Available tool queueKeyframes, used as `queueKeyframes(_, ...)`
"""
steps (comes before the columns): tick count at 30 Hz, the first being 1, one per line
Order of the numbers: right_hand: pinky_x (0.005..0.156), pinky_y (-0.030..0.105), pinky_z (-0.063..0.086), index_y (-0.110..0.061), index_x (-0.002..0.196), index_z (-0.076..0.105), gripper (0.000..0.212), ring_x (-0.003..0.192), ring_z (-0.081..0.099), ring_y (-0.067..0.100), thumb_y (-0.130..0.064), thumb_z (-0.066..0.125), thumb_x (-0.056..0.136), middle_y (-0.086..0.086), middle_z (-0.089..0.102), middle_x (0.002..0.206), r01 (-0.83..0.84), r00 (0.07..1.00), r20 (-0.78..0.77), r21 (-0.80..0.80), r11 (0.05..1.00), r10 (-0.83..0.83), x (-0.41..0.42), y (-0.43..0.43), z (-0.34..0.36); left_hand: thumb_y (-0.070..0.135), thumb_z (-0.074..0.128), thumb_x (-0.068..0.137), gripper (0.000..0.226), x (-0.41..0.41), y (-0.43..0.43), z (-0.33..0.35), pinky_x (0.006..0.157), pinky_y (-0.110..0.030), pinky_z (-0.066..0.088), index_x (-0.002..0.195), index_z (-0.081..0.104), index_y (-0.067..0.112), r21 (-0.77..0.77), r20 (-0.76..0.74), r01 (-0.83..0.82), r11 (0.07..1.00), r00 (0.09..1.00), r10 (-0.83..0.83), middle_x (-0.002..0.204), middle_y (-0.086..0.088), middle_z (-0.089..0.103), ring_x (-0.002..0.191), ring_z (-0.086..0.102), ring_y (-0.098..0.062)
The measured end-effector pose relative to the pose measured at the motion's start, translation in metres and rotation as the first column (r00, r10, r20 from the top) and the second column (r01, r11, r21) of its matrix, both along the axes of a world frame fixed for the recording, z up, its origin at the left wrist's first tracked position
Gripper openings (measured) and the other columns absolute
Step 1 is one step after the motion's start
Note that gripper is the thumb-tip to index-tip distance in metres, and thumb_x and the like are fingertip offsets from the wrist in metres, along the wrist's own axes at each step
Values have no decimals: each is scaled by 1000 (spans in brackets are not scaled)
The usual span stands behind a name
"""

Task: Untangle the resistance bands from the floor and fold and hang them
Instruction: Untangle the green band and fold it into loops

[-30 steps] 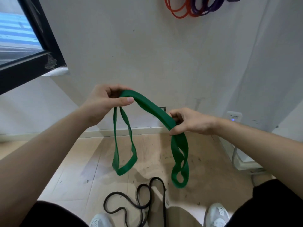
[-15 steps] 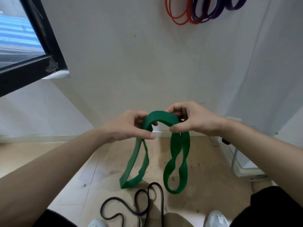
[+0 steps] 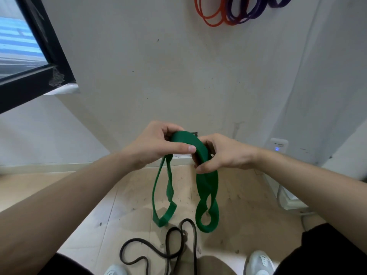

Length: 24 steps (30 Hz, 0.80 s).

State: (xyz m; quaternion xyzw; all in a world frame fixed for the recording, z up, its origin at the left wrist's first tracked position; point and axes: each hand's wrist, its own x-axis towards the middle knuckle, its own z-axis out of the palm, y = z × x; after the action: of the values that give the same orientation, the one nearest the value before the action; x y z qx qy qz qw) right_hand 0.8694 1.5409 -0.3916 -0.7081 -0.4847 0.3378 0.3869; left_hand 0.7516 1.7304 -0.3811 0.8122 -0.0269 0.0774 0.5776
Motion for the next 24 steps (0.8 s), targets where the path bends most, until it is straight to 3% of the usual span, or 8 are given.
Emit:
queueKeyframes(5, 76, 52, 58, 4, 89, 56, 28, 75, 63, 28, -8, 80, 82, 13, 58, 82, 51, 998, 37, -65, 997, -48, 9, 6, -9, 17, 82, 69, 26, -7, 14, 11, 63, -11, 47, 90, 72, 7, -34, 64, -2, 999, 998, 4, 68, 11, 70, 66, 64, -1)
queueKeyframes(7, 75, 48, 57, -1, 91, 61, 24, 76, 63, 25, -10, 81, 81, 8, 58, 82, 78, 996, 56, -43, 996, -75, 15, 4, -8, 17, 87, 69, 27, -9, 25, 9, 63, -12, 47, 90, 74, 9, -36, 65, -16, 999, 998, 18, 68, 12, 68, 66, 62, -2)
queueKeyframes(10, 76, 38, 55, -11, 91, 68, 18, 82, 66, 22, -3, 79, 80, 4, 65, 83, 90, 990, 106, -6, 996, -89, 23, -2, -5, 38, 86, 63, 39, -11, 41, 2, 64, -13, 46, 90, 76, 11, -12, 48, -43, 999, 998, 44, 71, 9, 66, 68, 59, -5)
queueKeyframes(13, 68, 22, 52, -16, 89, 70, 22, 77, 66, 9, 4, 76, 82, -9, 69, 79, 104, 995, 0, 22, 994, -104, 26, -8, -2, 61, 88, 53, 60, -14, 51, -4, 65, -13, 46, 91, 79, 15, 29, 16, -56, 998, 998, 56, 74, 6, 66, 71, 59, -6)
queueKeyframes(15, 70, 23, 54, -10, 101, 72, 22, 82, 69, 12, 2, 76, 83, -4, 73, 87, 81, 993, -88, 12, 997, -79, 26, -11, -1, 66, 85, 53, 66, -15, 58, -7, 68, -14, 48, 94, 79, 15, 43, 14, -68, 997, 998, 68, 79, 2, 68, 74, 61, -8)
queueKeyframes(19, 70, 28, 58, -7, 112, 71, 35, 86, 71, 19, -14, 77, 78, 6, 75, 98, 61, 980, -192, 9, 998, -58, 23, -12, -2, 53, 89, 56, 62, -16, 70, -8, 75, -17, 52, 102, 77, 13, 52, -22, -60, 997, 998, 61, 92, -2, 75, 85, 69, -13)
queueKeyframes(24, 74, 31, 61, 5, 120, 65, 41, 87, 71, 24, -14, 74, 85, 23, 69, 106, 89, 934, -353, 77, 993, -56, 23, -12, -2, 40, 82, 65, 51, -19, 74, -9, 75, -19, 51, 104, 73, 9, 90, -145, 29, 996, 989, -15, 92, -1, 74, 86, 68, -14)
